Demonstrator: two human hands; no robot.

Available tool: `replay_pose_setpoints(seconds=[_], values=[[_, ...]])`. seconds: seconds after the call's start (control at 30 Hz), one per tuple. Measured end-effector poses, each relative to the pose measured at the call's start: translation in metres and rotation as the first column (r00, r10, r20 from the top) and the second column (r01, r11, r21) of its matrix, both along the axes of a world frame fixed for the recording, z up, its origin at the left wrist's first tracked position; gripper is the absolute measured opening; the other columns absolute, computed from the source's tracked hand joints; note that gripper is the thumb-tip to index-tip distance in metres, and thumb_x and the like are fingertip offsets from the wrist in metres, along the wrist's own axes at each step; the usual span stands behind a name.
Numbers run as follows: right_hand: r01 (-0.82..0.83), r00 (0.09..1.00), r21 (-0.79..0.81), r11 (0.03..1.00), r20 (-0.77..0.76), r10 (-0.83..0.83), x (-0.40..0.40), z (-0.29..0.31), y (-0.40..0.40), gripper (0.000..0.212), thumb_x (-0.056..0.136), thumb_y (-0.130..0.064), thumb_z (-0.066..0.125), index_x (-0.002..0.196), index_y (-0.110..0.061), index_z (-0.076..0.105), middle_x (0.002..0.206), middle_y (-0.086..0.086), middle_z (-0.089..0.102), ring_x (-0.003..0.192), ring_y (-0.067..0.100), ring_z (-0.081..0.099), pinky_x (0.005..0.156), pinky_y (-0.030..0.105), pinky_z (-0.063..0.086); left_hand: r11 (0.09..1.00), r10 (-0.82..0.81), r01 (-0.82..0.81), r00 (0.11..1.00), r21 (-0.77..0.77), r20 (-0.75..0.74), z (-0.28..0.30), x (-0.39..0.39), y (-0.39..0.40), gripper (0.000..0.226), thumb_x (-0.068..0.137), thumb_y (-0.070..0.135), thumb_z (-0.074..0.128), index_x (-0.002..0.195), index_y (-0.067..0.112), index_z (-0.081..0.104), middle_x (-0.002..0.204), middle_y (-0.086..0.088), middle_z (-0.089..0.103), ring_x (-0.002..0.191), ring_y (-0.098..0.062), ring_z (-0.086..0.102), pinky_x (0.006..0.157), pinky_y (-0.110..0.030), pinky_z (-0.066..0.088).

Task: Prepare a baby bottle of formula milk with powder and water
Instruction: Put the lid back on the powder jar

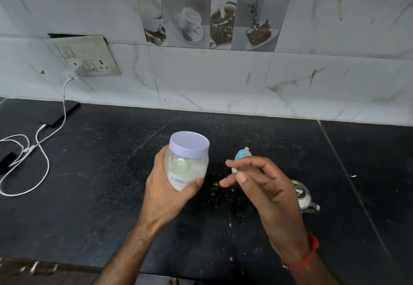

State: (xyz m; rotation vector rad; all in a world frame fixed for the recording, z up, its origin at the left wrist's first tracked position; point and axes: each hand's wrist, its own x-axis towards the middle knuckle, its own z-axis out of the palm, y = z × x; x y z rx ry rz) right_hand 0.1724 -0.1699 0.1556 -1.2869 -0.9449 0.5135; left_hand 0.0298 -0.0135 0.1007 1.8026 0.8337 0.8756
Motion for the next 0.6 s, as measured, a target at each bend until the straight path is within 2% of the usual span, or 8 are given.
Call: replay_pose_setpoints(seconds=[0.07, 0.13, 0.2, 0.27, 0.33, 0.4, 0.47, 0.6], values=[[-0.019, 0.995, -0.001, 1.000, 0.094, 0.019, 0.006, -0.005, 0.001, 0.029, 0.093, -0.009, 0.067, 0.119, -0.020, 0.065, 0.113, 0.004, 0.077, 0.117, 0.024, 0.070, 0.104, 0.039, 0.052, 0.998, -0.061, 0.061, 0.998, -0.001, -0.020, 0.001, -0.004, 0.004, 0.089, 0.058, 0.055, 0.080, 0.137, 0.048, 0.038, 0.124, 0.030, 0.062, 0.110, 0.010, 0.062, 0.083, -0.005, 0.050], [-0.102, 0.981, -0.043, 0.994, 0.159, 0.108, 0.017, -0.004, 0.012, 0.047, 0.092, -0.014, 0.071, 0.136, -0.024, 0.057, 0.139, -0.002, 0.063, 0.135, 0.023, 0.056, 0.110, 0.044, 0.049, 0.982, -0.185, 0.186, 0.982, 0.025, -0.049, 0.001, -0.006, 0.005, 0.095, 0.061, 0.051, 0.084, 0.144, 0.042, 0.039, 0.132, 0.025, 0.061, 0.119, -0.002, 0.064, 0.092, -0.018, 0.054], [-0.190, 0.904, -0.126, 0.974, 0.365, 0.224, 0.033, 0.000, 0.025, 0.059, 0.091, -0.027, 0.073, 0.145, -0.029, 0.050, 0.154, -0.008, 0.049, 0.145, 0.022, 0.045, 0.112, 0.048, 0.046, 0.945, -0.324, 0.327, 0.944, 0.028, -0.061, 0.001, -0.004, 0.002, 0.096, 0.064, 0.044, 0.087, 0.147, 0.039, 0.040, 0.137, 0.015, 0.062, 0.122, -0.014, 0.066, 0.096, -0.032, 0.058], [-0.277, 0.759, -0.230, 0.933, 0.542, 0.359, 0.048, 0.007, 0.035, 0.063, 0.089, -0.037, 0.073, 0.147, -0.034, 0.048, 0.152, -0.010, 0.049, 0.143, 0.019, 0.045, 0.113, 0.049, 0.042, 0.903, -0.428, 0.429, 0.902, 0.006, -0.060, 0.001, -0.002, -0.001, 0.096, 0.066, 0.039, 0.087, 0.149, 0.034, 0.040, 0.137, 0.007, 0.063, 0.120, -0.024, 0.067, 0.095, -0.045, 0.059], [-0.287, 0.622, -0.331, 0.899, 0.649, 0.438, 0.054, 0.013, 0.042, 0.062, 0.087, -0.047, 0.071, 0.145, -0.037, 0.051, 0.139, -0.010, 0.054, 0.129, 0.014, 0.053, 0.106, 0.041, 0.047, 0.876, -0.480, 0.482, 0.873, 0.009, -0.083, 0.004, 0.000, 0.000, 0.095, 0.066, 0.033, 0.087, 0.149, 0.027, 0.041, 0.134, 0.001, 0.063, 0.116, -0.028, 0.067, 0.091, -0.049, 0.059], [-0.222, 0.473, -0.297, 0.929, 0.800, 0.369, 0.057, 0.014, 0.048, 0.056, 0.085, -0.052, 0.068, 0.137, -0.030, 0.061, 0.123, -0.003, 0.057, 0.105, 0.014, 0.061, 0.084, 0.036, 0.055, 0.863, -0.498, 0.504, 0.859, 0.027, -0.114, 0.006, 0.002, 0.003, 0.092, 0.063, 0.023, 0.088, 0.145, 0.027, 0.045, 0.126, 0.005, 0.065, 0.108, -0.024, 0.069, 0.083, -0.041, 0.060], [-0.187, 0.387, -0.179, 0.966, 0.890, 0.240, 0.058, 0.012, 0.053, 0.052, 0.085, -0.051, 0.067, 0.128, -0.022, 0.067, 0.111, 0.005, 0.059, 0.084, 0.022, 0.064, 0.062, 0.038, 0.056, 0.870, -0.479, 0.489, 0.868, 0.058, -0.130, 0.011, 0.004, 0.004, 0.091, 0.061, 0.017, 0.088, 0.141, 0.034, 0.046, 0.119, 0.013, 0.065, 0.101, -0.016, 0.069, 0.077, -0.025, 0.056], [-0.008, 0.423, -0.036, 0.999, 0.905, 0.035, 0.044, 0.010, 0.062, 0.043, 0.091, -0.047, 0.055, 0.115, -0.017, 0.072, 0.098, 0.004, 0.061, 0.070, 0.021, 0.061, 0.052, 0.030, 0.050, 0.911, -0.383, 0.401, 0.910, 0.101, -0.157, 0.022, 0.012, 0.004, 0.097, 0.060, 0.019, 0.094, 0.134, 0.052, 0.041, 0.118, 0.026, 0.065, 0.103, -0.004, 0.070, 0.075, -0.013, 0.054]])
